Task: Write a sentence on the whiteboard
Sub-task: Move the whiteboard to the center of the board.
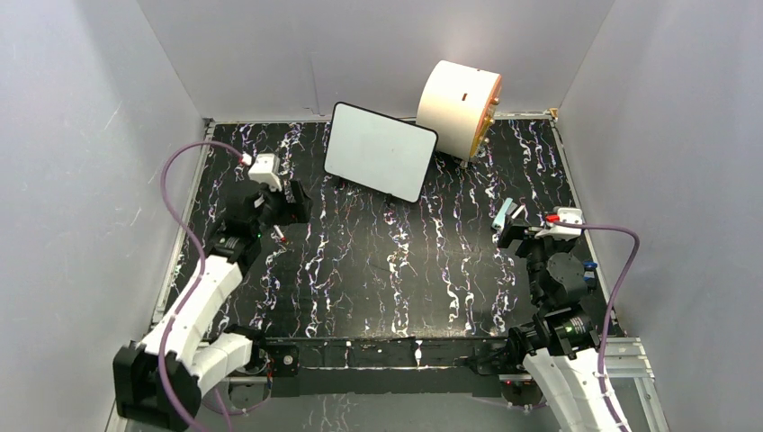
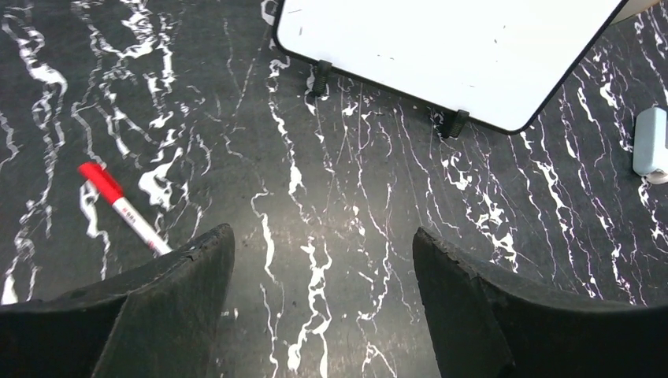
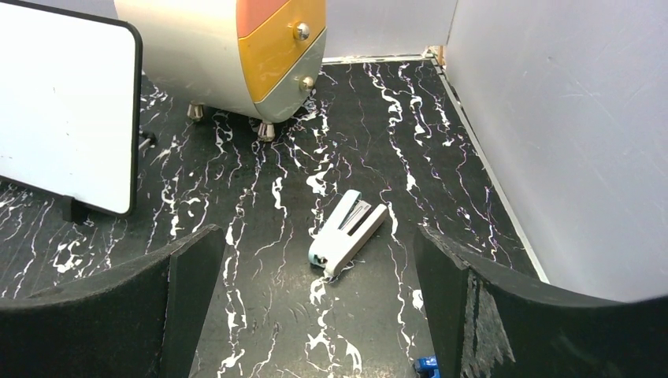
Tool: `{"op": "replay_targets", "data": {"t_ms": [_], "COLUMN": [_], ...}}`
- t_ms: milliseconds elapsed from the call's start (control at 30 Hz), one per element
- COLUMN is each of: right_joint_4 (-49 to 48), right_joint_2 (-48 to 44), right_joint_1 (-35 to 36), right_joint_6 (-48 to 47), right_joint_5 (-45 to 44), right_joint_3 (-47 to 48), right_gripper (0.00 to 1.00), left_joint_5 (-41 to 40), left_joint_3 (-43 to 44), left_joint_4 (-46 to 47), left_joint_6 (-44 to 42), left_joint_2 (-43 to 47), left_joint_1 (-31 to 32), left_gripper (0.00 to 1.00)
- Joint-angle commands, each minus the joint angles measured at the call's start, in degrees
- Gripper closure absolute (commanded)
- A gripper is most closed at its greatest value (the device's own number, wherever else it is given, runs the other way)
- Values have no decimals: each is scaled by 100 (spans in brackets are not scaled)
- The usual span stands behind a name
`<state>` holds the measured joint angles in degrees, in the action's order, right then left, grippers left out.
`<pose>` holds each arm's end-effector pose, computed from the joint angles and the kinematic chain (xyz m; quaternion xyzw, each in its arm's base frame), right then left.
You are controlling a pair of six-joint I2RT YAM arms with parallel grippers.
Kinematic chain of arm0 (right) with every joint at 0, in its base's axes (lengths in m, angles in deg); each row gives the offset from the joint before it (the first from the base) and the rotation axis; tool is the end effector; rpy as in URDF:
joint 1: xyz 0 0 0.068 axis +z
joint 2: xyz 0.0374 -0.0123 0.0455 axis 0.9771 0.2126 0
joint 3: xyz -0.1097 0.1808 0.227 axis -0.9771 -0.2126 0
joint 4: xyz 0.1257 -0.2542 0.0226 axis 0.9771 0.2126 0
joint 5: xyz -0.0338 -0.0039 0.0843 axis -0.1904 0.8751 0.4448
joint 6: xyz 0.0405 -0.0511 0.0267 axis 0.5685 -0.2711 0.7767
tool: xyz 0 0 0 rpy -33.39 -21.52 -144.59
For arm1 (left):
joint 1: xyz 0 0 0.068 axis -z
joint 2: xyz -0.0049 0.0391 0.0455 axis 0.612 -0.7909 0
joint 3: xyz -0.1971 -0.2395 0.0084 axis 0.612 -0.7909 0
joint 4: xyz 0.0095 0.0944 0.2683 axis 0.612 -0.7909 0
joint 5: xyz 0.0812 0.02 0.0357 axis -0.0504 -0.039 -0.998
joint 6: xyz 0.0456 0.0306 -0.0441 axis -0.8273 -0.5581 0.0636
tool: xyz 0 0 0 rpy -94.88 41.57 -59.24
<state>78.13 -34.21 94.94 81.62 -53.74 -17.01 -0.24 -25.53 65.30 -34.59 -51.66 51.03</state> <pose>0.1116 0.0103 0.2976 0.0533 0.6899 -0.0286 0.7214 0.2346 -0.0589 0.3165 0.0170 0.7959 -0.1636 0.5826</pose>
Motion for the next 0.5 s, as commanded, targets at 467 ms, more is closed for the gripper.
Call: {"op": "replay_targets", "data": {"t_ms": [467], "right_joint_4": [-257], "right_joint_2": [-148], "right_joint_1": [-47], "right_joint_6": [-10], "right_joint_5": [129], "right_joint_3": [-21], "right_gripper": [1], "left_joint_5": [1155], "left_joint_3": [1589], "left_joint_4": [1237], "left_joint_6": [-629], "left_joint_2": [-3899], "left_joint_1": [-7], "left_gripper": [26]}}
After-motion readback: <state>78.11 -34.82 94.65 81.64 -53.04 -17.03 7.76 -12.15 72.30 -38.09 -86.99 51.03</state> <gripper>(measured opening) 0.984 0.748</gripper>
